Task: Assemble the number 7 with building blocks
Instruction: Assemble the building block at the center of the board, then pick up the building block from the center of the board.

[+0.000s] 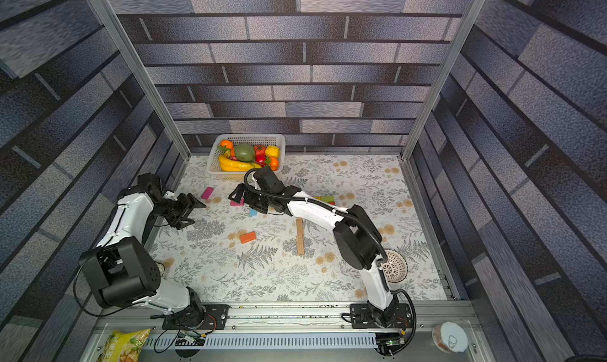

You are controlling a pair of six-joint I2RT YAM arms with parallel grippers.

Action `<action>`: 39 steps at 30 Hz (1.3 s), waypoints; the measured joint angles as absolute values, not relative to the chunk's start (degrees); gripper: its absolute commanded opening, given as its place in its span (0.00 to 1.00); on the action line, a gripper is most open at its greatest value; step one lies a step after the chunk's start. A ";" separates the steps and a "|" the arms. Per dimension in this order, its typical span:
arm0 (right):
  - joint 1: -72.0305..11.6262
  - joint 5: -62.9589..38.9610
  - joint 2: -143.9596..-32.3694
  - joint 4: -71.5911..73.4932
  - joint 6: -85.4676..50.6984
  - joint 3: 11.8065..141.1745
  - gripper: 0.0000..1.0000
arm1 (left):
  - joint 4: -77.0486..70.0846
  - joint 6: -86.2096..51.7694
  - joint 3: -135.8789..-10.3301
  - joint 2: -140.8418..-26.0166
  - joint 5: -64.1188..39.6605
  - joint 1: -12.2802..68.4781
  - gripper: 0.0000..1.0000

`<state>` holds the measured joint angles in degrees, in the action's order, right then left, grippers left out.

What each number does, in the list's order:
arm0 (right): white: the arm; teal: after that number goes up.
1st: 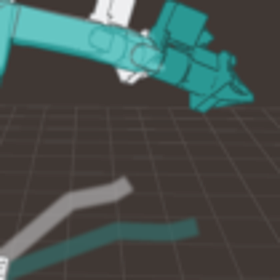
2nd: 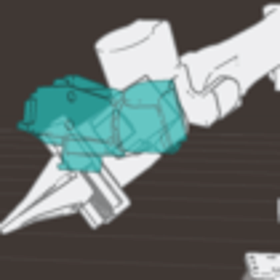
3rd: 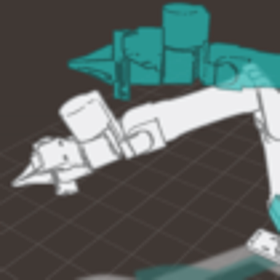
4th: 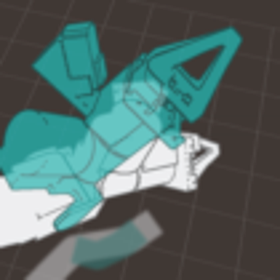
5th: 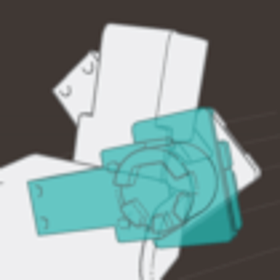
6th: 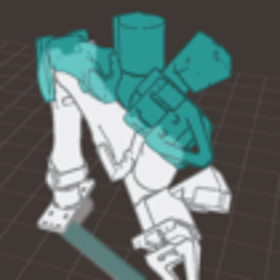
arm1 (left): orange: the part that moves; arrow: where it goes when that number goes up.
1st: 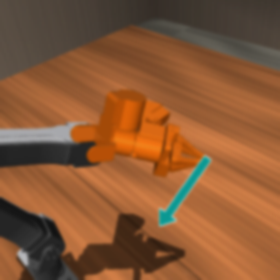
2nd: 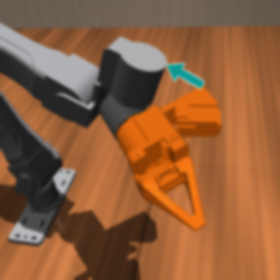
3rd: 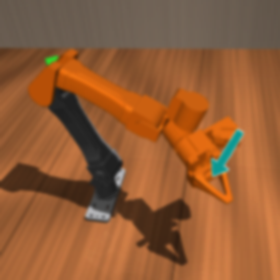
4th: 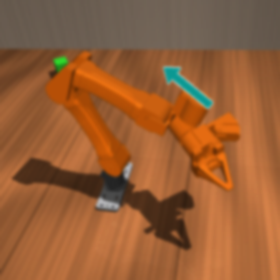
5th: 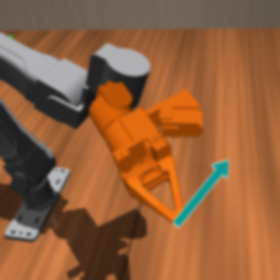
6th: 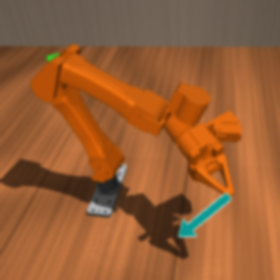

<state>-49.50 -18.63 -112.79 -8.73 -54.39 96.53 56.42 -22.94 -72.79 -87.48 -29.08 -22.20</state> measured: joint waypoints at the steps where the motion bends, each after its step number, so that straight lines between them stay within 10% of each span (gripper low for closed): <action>1: -48.75 -18.59 -109.97 -9.65 -53.52 96.36 1.00 | 56.75 -22.26 -74.61 -88.42 -27.31 -21.67 0.76; 10: -35.16 -17.58 -92.44 -19.86 -46.54 86.39 1.00 | 59.51 -13.65 -92.58 -106.10 -11.40 -13.28 0.76; 39: -23.79 -21.61 -88.27 -33.28 -39.88 81.28 1.00 | 57.14 -2.96 -113.75 -134.43 -2.35 -11.38 0.74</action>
<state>-23.79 -21.61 -88.27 -33.28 -39.88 81.28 57.14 -2.96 -113.75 -134.43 -2.35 -11.38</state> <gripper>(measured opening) 0.999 0.740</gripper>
